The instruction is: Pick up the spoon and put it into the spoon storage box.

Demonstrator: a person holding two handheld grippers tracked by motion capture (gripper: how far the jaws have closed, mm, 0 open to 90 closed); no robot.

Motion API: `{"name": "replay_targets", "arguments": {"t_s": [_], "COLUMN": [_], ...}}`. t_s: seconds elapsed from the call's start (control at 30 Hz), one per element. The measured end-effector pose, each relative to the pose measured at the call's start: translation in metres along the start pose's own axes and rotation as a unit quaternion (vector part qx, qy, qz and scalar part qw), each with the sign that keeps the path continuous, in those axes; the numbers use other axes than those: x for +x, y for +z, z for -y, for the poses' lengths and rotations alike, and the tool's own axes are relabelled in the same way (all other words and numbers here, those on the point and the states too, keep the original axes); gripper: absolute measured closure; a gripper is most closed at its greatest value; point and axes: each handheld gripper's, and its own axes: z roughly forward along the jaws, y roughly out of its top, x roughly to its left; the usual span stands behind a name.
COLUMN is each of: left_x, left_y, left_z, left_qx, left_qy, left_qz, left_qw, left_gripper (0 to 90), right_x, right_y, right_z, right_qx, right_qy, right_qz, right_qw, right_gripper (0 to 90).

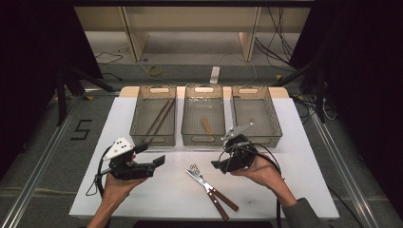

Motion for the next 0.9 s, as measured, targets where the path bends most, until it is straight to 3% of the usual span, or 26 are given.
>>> {"name": "replay_targets", "arguments": {"t_s": [0.5,0.9], "left_x": [0.0,0.0], "left_y": [0.001,-0.001], "left_z": [0.0,0.001], "left_qx": [0.001,0.002], "left_qy": [-0.003,-0.001], "left_qz": [0.001,0.001], "left_qw": [1.0,1.0], "left_gripper": [15.4,15.4], "right_x": [0.017,0.022], "right_y": [0.013,0.019], "right_z": [0.012,0.019], "right_qx": [0.048,0.068], "right_qy": [-0.012,-0.019], "right_qz": [-0.014,-0.025], "right_qw": [0.9987,0.9972], "right_gripper": [29.8,29.1]}}
